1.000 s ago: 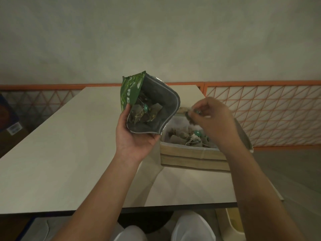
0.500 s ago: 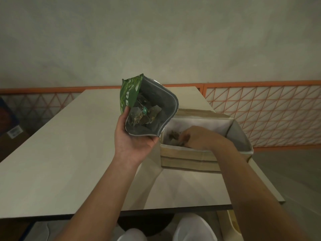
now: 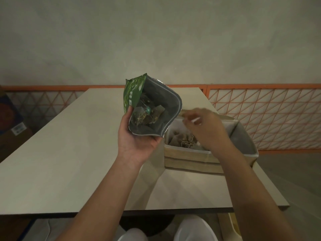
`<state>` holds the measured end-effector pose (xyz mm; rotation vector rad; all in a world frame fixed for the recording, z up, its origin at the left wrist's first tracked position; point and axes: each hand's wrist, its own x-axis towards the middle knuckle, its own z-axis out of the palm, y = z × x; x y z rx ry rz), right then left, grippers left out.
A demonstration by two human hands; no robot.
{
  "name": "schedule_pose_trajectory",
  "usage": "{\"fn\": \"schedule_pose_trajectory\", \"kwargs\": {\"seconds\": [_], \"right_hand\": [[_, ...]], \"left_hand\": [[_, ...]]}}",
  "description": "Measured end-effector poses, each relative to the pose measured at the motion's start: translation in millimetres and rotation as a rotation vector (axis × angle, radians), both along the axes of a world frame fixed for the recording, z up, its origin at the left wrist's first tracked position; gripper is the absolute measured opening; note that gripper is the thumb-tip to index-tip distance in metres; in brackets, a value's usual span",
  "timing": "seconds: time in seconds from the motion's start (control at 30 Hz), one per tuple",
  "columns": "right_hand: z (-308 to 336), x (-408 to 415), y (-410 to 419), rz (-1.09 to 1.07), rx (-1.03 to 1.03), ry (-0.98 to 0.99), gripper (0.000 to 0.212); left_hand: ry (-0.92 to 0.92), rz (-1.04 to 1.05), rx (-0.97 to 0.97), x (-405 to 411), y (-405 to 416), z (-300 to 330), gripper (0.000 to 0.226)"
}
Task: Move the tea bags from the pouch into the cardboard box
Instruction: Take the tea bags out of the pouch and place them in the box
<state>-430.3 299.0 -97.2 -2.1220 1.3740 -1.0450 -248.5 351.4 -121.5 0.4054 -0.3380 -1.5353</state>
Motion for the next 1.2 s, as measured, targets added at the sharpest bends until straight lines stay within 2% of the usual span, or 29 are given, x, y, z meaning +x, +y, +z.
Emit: {"fn": "schedule_pose_trajectory", "kwargs": {"seconds": [0.07,0.13,0.17,0.23,0.33,0.57,0.73,0.83,0.9,0.97,1.07,1.2], "right_hand": [[19.7,7.7,16.4,-0.009,-0.202,-0.227,0.011],[37.5,19.7,31.2,0.089,-0.277,-0.321,0.01],[43.0,27.4,35.7,0.151,-0.272,-0.282,0.01],[47.4,45.1,35.7,0.232,-0.251,-0.078,0.013],[45.9,70.5,23.2,0.24,-0.236,0.197,0.022],[34.1,106.0,-2.7,0.252,-0.167,0.54,0.058],[28.5,108.6,-6.9,0.233,-0.154,0.659,0.037],[30.0,100.6,-3.3,0.28,-0.084,0.61,0.033],[34.2,90.9,2.2,0.355,0.0,0.511,0.019],[37.6,79.7,9.0,0.392,0.057,0.445,0.021],[37.6,62.6,15.1,0.391,0.005,0.335,0.013],[40.4,36.6,20.3,0.349,-0.071,0.036,0.022]], "left_hand": [[-0.035,0.01,0.006,0.6,0.0,1.1,0.059],[-0.077,0.029,0.012,0.5,0.6,2.6,0.058],[-0.09,0.04,0.014,0.4,0.9,3.2,0.058],[-0.102,0.056,0.012,0.7,2.4,3.2,0.054],[-0.097,0.066,0.025,2.6,5.1,2.1,0.052],[-0.099,0.056,0.034,9.4,5.1,2.8,0.058],[-0.109,0.045,0.037,12.3,4.3,1.1,0.061],[-0.112,0.044,0.04,11.3,4.7,-0.9,0.061],[-0.109,0.044,0.039,10.6,4.7,-1.6,0.061],[-0.11,0.049,0.042,9.1,4.8,-1.3,0.061],[-0.128,0.049,0.042,5.5,4.5,-0.2,0.06],[-0.13,0.052,0.035,2.8,2.3,1.3,0.058]]}}
